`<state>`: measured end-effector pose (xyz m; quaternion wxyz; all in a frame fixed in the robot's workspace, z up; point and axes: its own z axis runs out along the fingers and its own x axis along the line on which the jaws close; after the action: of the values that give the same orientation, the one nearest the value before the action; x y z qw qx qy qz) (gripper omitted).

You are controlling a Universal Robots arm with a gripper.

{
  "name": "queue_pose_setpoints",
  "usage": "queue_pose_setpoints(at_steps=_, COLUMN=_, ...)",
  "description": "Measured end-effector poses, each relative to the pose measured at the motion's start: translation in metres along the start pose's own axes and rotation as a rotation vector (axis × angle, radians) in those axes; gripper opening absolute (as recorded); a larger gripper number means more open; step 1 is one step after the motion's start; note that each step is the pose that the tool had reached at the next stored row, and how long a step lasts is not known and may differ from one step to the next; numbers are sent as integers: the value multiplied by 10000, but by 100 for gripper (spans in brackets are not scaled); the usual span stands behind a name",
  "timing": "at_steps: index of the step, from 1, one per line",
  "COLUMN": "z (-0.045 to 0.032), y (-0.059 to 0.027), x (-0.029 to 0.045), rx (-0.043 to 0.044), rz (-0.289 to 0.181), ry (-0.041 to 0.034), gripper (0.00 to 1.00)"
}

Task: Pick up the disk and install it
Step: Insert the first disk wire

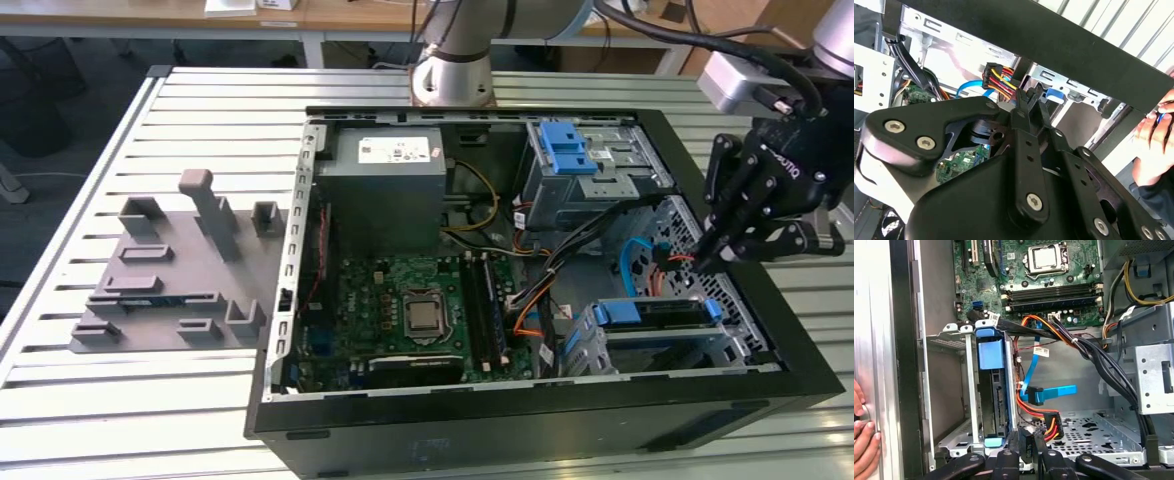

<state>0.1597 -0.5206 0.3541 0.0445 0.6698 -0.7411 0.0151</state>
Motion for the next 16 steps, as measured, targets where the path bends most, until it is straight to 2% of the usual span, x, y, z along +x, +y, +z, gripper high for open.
queue_pose_setpoints(at_steps=2, z=3, y=0, x=-1, rx=0, rz=0, ry=0, gripper=24)
queue_pose_setpoints(at_steps=3, z=3, y=0, x=-1, rx=0, rz=-3, ry=0, gripper=18)
queue_pose_setpoints(at_steps=4, z=4, y=0, x=-1, rx=3, rz=-41, ry=0, gripper=16)
queue_pose_setpoints(at_steps=9, z=4, y=27, x=2, rx=62, rz=-459, ry=35, gripper=16)
queue_pose_setpoints(at_steps=11, z=6, y=60, x=6, rx=125, rz=-473, ry=30, gripper=16)
queue_pose_setpoints(at_steps=16, z=11, y=135, x=23, rx=345, rz=-480, ry=12, gripper=16)
